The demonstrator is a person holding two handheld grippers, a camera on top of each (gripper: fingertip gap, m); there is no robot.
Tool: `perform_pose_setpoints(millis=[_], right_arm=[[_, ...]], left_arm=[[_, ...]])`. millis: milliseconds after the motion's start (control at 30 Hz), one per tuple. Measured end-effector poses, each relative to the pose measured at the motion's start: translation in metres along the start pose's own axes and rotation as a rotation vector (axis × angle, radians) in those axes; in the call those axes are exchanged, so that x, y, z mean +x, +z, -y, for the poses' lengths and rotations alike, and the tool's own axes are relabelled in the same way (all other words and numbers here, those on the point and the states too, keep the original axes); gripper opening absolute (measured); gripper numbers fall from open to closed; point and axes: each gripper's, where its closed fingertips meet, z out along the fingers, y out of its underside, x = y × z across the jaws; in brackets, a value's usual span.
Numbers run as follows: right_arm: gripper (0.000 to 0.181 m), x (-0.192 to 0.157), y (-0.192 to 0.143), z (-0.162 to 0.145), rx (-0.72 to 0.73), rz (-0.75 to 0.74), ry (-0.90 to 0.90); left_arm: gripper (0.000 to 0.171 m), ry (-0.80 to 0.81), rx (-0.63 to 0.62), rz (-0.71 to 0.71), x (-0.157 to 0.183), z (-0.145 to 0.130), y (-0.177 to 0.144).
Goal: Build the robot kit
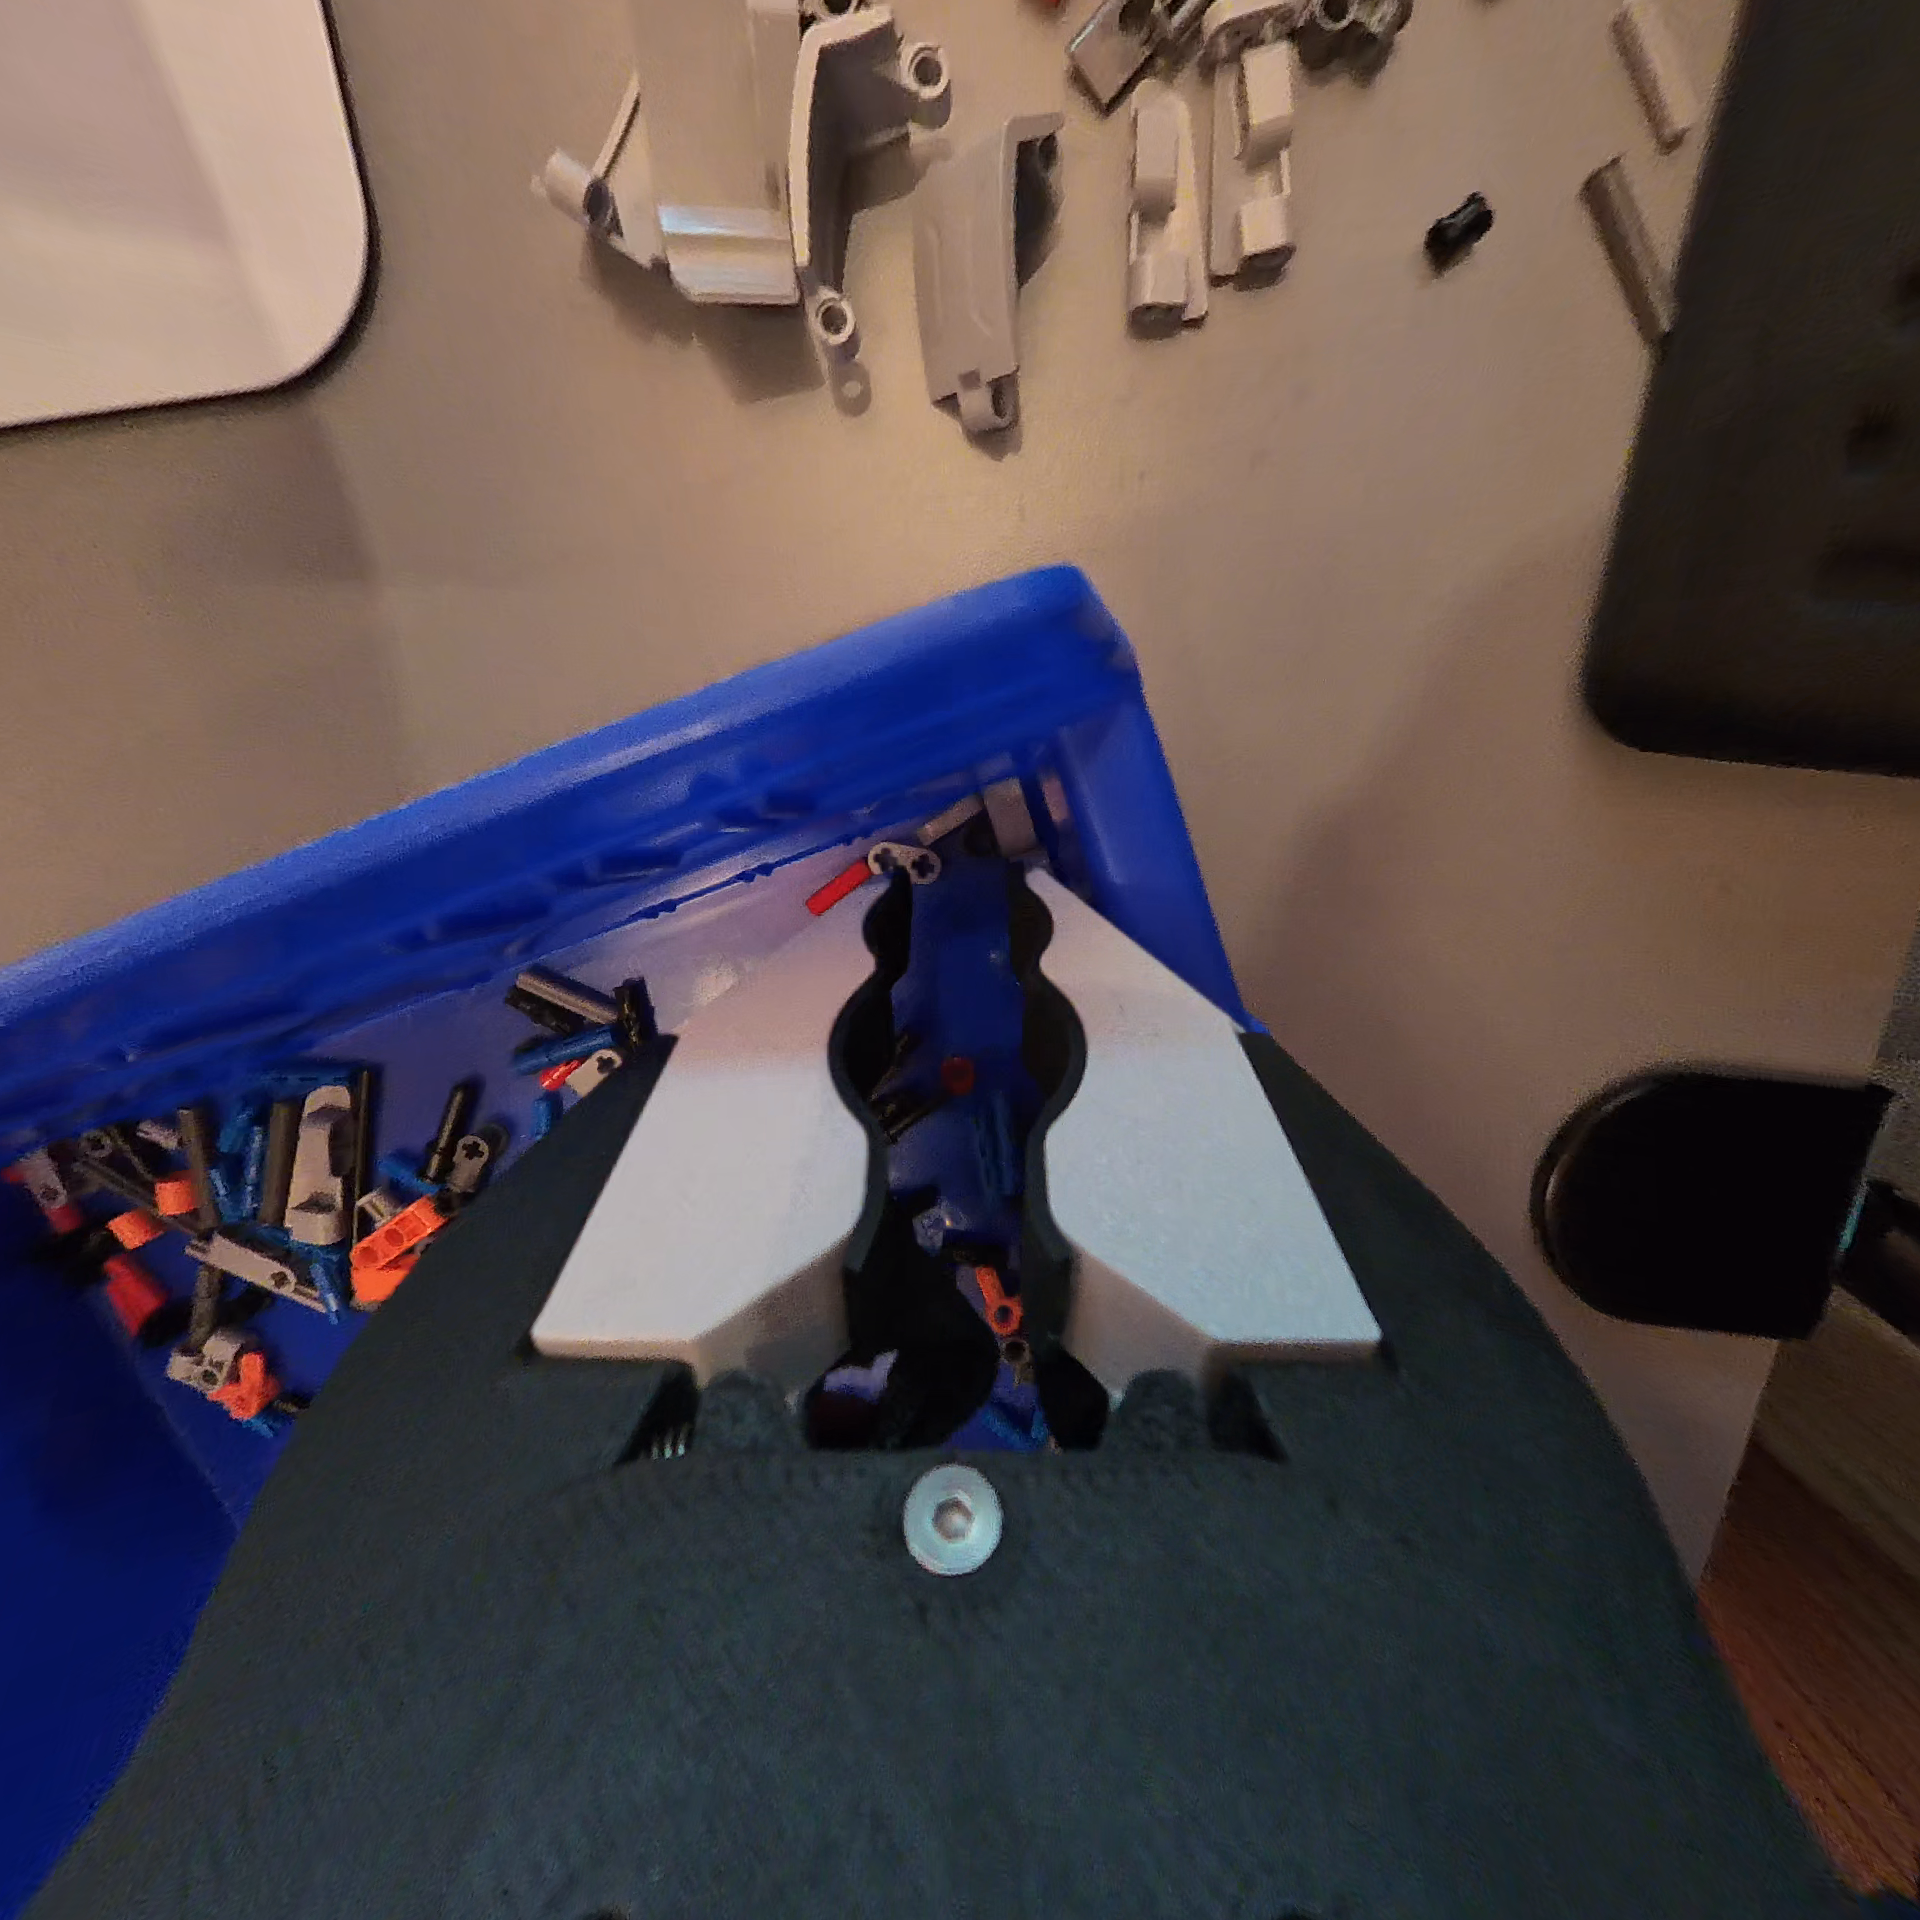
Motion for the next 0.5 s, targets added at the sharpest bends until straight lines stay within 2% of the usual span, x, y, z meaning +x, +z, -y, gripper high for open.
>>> perform_pose_setpoints(millis=[167,267,300,400,500], right_arm=[[0.019,0.000,-0.001,0.001,0.006,0.003,-0.001],[0.019,-0.001,-0.001,0.001,0.009,0.011,0.002],[0.019,-0.001,-0.002,0.001,0.012,0.013,0.002],[0.020,-0.001,-0.002,0.002,0.015,0.011,-0.002],[0.020,-0.001,-0.002,0.001,0.013,0.013,0.000]], left_arm=[[0.030,-0.077,-0.063,0.013,-0.010,-0.013,0.011],[0.030,-0.095,-0.184,0.212,-0.043,-0.037,0.004],[0.030,-0.091,-0.189,0.235,-0.048,-0.041,-0.001],[0.031,-0.151,-0.118,0.261,-0.058,-0.042,-0.024],[0.031,-0.169,-0.047,0.196,-0.050,-0.042,-0.043]])
